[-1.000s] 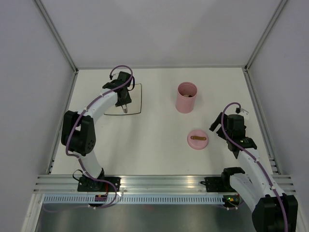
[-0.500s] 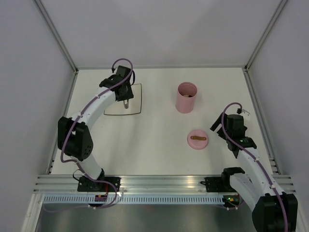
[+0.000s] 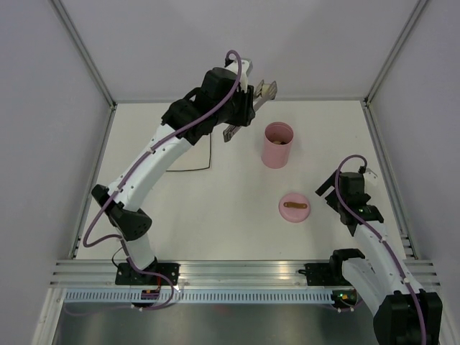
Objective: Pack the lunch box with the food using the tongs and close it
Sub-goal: Place the fake food in the packing box.
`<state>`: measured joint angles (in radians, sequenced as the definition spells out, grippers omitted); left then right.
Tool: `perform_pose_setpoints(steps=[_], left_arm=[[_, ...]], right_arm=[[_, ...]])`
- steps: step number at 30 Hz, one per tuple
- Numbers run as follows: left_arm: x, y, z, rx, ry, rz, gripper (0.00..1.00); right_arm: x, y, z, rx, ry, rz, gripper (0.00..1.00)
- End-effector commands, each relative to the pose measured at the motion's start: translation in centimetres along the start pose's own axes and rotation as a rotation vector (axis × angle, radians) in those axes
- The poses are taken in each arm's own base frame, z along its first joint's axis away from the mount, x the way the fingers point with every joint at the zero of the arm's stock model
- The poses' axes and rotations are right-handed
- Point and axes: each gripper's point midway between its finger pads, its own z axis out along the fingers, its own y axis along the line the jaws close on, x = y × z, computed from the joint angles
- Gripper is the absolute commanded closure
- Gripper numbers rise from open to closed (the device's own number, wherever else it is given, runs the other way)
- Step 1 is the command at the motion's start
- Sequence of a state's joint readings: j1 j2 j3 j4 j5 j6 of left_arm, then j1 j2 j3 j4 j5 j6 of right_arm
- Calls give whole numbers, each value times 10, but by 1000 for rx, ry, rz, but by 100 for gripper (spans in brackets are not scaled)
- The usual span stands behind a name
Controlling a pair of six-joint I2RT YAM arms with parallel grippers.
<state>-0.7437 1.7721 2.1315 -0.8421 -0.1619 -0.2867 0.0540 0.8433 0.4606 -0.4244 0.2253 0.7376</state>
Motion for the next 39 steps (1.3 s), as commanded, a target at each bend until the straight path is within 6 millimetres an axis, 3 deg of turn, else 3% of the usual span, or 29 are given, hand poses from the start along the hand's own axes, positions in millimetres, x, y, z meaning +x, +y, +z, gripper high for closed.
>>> perform_pose_setpoints(steps=[1,10,17,21,30,39], left_arm=[[13,-19,9,99,63,55,71],[62,-63,26,196,173,74,71],[90,-58,58,142,234,87,70],[90,-47,68,73,219,102,70],[96,-43,78,48,230,108,69],[98,-40,79,41,235,132,50]], right_arm=[[-16,-2,-13,9,-65,34,2],[-13,-8,-16,3,-84,34,2],[-18,-9,-18,13,-100,12,2],[-22,-10,-21,11,-125,4,2],[-22,-10,-17,21,-114,-12,2],[-21,-8,-17,12,-108,-20,2]])
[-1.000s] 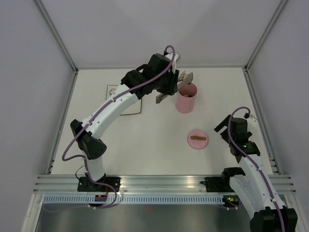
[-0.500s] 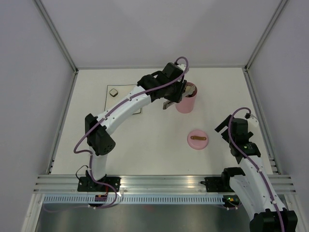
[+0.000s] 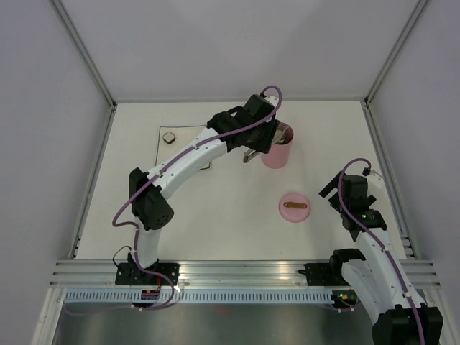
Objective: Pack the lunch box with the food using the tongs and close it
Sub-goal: Place the fake food in the packing box, then pick up the fake food from the plate.
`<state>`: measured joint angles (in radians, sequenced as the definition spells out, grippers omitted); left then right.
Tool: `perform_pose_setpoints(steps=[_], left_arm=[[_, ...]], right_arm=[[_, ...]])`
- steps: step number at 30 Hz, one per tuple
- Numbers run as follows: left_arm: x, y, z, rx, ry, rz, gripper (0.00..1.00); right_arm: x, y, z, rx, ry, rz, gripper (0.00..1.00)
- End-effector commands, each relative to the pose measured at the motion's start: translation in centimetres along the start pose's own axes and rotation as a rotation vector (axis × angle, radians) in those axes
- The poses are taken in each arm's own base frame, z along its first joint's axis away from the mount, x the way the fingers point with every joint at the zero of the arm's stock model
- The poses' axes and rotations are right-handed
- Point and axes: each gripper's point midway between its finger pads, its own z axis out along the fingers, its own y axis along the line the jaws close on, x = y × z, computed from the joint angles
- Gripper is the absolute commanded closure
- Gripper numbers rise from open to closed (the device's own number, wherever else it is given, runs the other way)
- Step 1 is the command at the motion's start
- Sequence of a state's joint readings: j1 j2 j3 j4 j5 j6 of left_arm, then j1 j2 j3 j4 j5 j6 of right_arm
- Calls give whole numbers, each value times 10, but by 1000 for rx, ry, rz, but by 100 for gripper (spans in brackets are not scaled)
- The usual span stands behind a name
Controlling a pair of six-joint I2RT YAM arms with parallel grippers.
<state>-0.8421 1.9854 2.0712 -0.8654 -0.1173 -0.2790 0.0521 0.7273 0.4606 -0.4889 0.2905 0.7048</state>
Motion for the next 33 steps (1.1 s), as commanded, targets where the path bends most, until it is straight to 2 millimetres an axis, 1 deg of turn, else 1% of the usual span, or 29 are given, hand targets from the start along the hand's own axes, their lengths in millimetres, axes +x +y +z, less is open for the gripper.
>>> perform_pose_setpoints(steps=[1,4,7,11,12,14,15,17,18,19,20,21,22,23,24,25,26,27,28,29,30,31,32,33], left_arm=[[-21,2,-6,-7,-76,26,48],[-24,2,-9,-8,-86,25,46],[-30,2,-17,-12,-106,23,46],[-42,11,-35,-34,-151,10,46],[-49,16,-45,-56,-180,2,46],[-55,31,-54,-101,-204,-13,46],[-62,41,-68,-120,-233,-32,46],[-64,55,-80,-145,-252,-57,46],[-67,69,-86,-180,-267,-81,46],[-69,78,-99,-197,-287,-94,46],[-69,85,-105,-214,-298,-106,46],[-71,101,-112,-249,-311,-126,46],[-67,110,-115,-272,-309,-136,46],[-69,120,-128,-301,-333,-151,46],[-67,138,-135,-337,-339,-180,46],[-54,150,-131,-367,-310,-194,47],[-50,160,-143,-385,-323,-216,47],[-43,181,-148,-426,-319,-254,46],[-23,193,-141,-458,-274,-268,46],[-17,202,-152,-482,-284,-291,46],[-7,217,-154,-519,-272,-315,46],[11,225,-149,-545,-236,-326,46],[17,230,-153,-555,-236,-339,46],[24,241,-155,-578,-229,-364,46]], right_arm=[[-8,2,-1,-8,-28,-3,2],[-7,2,-1,-5,-24,-3,2],[-7,2,-1,-7,-25,-4,2],[-6,2,-1,-10,-21,-5,2],[-7,3,-1,-11,-23,-4,2],[-7,4,-1,-17,-22,-3,2],[-6,5,-1,-21,-18,-4,2],[-7,6,0,-23,-17,-3,2],[-7,7,0,-26,-16,-1,2],[-6,8,0,-29,-10,-2,2],[-6,8,1,-31,-8,-2,2],[-6,9,1,-34,-9,2,2],[-5,9,2,-34,-4,0,2],[-4,11,2,-40,-1,4,2],[-3,11,3,-39,2,4,2],[-2,11,3,-40,7,4,2],[-1,13,3,-47,13,6,2],[-2,13,3,-49,14,7,2],[-1,14,4,-49,18,6,2],[0,14,4,-49,22,7,2],[0,14,5,-53,21,9,2],[0,15,5,-53,25,7,2],[0,17,6,-62,26,11,2],[0,19,6,-67,28,12,2]])
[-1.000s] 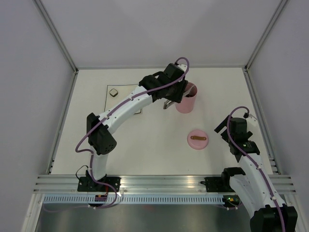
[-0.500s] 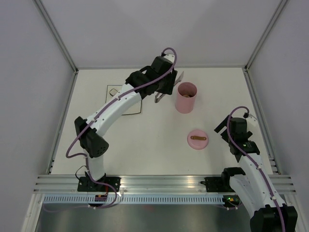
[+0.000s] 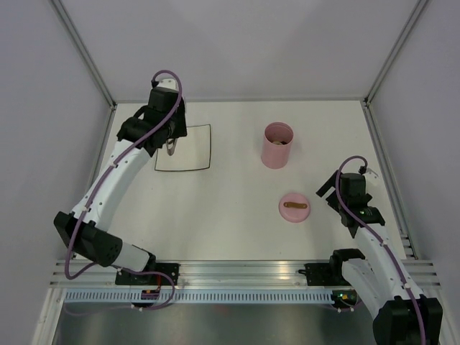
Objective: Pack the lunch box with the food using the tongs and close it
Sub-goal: Pick up the fake food from the plate.
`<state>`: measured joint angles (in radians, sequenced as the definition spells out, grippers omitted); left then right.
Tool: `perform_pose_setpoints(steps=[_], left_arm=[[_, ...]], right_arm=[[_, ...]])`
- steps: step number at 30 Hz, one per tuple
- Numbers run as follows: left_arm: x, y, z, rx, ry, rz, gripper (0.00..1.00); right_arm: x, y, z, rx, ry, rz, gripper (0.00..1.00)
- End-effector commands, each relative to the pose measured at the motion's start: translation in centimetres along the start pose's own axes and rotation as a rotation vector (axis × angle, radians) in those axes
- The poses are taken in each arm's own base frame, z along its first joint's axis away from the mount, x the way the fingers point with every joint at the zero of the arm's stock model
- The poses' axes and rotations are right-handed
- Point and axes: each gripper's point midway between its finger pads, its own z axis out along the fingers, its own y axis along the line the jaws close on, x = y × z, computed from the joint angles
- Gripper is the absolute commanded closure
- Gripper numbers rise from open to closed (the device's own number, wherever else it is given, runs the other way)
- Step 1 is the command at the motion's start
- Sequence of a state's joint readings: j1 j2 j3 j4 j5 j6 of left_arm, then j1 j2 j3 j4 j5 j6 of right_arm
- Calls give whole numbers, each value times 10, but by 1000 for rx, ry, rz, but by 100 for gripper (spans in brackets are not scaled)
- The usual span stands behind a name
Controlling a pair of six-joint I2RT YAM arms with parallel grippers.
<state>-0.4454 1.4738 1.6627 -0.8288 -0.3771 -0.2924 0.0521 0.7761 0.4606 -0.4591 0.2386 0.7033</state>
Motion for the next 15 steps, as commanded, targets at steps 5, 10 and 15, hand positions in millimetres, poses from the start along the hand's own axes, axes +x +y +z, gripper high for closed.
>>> perform_pose_setpoints(steps=[5,10,15], left_arm=[[48,49,24,-135,75,-73,46],[69,62,46,-176,126,-86,46],[82,71,69,-213,172,-89,46]], right_arm=[[-7,18,6,-56,6,17,2],[-10,20,6,-56,2,19,2],[-9,16,4,-46,-5,19,2]])
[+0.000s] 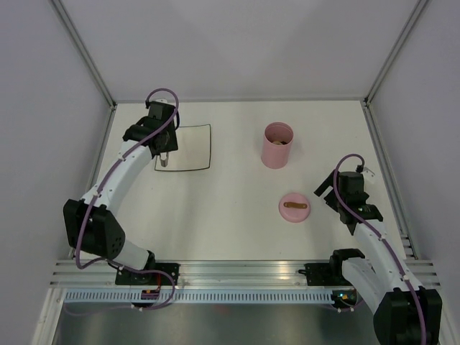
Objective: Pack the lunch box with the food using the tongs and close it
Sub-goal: Pick up the fake food from the plate.
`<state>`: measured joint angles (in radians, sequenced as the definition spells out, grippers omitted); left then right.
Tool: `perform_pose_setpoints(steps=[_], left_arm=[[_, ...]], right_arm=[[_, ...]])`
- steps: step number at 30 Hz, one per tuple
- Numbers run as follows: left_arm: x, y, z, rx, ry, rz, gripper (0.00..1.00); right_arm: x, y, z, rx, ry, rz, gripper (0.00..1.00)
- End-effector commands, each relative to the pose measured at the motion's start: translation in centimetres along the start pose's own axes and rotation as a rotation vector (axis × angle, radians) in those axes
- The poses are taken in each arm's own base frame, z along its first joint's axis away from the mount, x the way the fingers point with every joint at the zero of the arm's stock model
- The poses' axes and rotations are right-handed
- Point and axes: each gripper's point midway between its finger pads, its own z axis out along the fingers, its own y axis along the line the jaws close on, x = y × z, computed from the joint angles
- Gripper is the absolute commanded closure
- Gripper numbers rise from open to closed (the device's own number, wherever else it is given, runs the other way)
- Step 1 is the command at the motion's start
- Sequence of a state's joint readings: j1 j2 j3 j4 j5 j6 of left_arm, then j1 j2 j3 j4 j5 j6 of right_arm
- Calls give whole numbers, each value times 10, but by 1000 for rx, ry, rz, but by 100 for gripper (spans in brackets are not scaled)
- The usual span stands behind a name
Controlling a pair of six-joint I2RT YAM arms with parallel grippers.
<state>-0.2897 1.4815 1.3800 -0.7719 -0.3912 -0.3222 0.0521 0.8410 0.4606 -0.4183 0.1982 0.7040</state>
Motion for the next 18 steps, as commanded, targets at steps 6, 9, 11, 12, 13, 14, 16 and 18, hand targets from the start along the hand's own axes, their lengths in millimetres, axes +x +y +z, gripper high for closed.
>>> perform_pose_setpoints(steps=[6,9,11,12,13,14,16,18], left_arm=[[-3,-11,40,-11,8,-51,46],[-1,-13,49,-22,20,-63,46],[0,-13,53,-31,23,-77,46],[0,-14,57,-35,26,-81,46],[0,-15,58,-37,27,-85,46],[0,-15,60,-40,26,-96,45],[0,-18,66,-44,33,-99,45],[-2,-19,71,-53,31,-112,45]], right_arm=[[-18,7,-7,-20,-61,25,2],[-18,7,-7,-18,-58,24,2],[-17,7,-6,-17,-55,23,2],[-17,7,-6,-15,-53,22,2],[-16,6,-5,-11,-52,22,2],[-16,5,-5,-8,-54,24,2],[-15,5,-4,-4,-52,22,2],[-16,4,-3,1,-53,23,2]])
